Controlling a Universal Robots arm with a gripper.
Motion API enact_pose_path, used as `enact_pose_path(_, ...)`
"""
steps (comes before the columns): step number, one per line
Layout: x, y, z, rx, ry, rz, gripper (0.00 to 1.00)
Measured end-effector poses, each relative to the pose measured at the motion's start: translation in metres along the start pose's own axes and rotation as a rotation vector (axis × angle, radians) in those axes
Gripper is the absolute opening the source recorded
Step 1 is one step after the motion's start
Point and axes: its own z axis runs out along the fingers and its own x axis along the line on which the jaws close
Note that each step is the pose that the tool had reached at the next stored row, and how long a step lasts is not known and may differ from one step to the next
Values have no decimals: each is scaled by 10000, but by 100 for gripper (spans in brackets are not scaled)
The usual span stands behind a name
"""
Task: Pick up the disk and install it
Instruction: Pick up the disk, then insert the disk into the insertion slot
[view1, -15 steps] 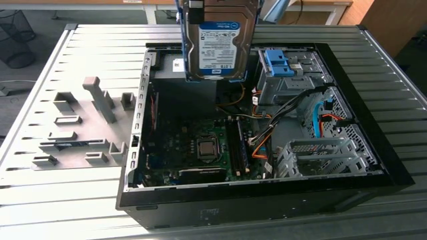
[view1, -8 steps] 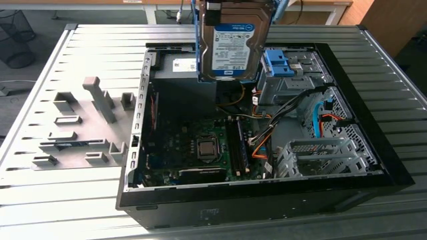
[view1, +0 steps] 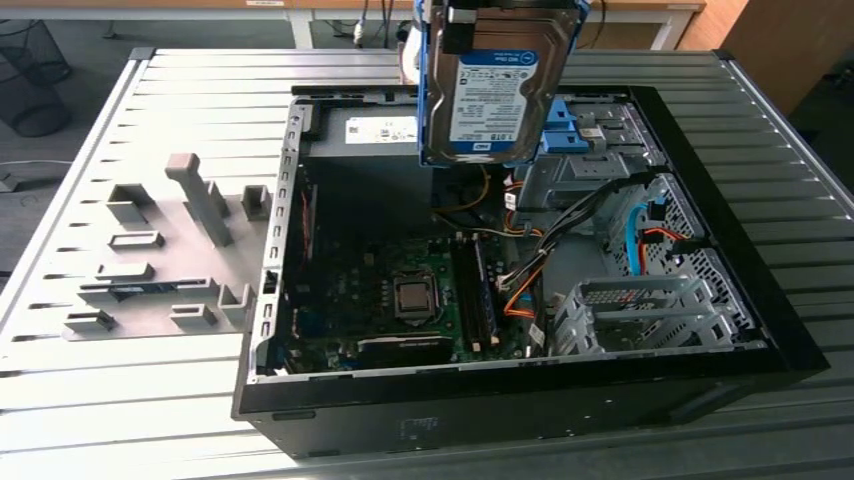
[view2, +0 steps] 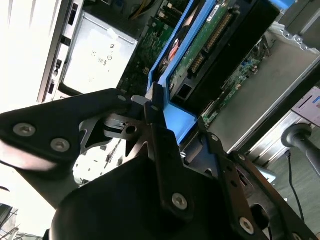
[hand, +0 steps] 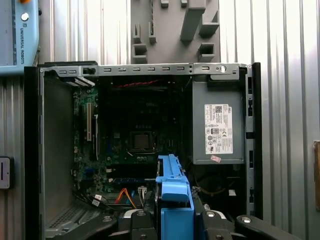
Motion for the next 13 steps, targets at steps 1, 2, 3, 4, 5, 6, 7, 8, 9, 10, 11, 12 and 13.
enact_pose_path(1,0,0,0,0,0,0,36)
enact_pose_path(2,0,0,0,0,0,1,36)
enact_pose_path(3,0,0,0,0,0,1,36)
enact_pose_path(4,-1,0,0,0,1,1,36)
enact_pose_path(5,-1,0,0,0,2,1,36)
enact_pose_path(6,-1,0,0,0,2,1,36)
enact_pose_path(7,-1,0,0,0,4,0,36)
enact_pose_path(8,-1,-1,0,0,5,0,36)
enact_pose_path(9,-1,-1,0,0,5,0,36)
enact_pose_path(10,-1,-1,0,0,6,0,36)
enact_pose_path(11,-1,0,0,0,6,1,36)
enact_pose_path(12,0,0,0,0,6,1,36)
enact_pose_path(13,1,0,0,0,6,2,36)
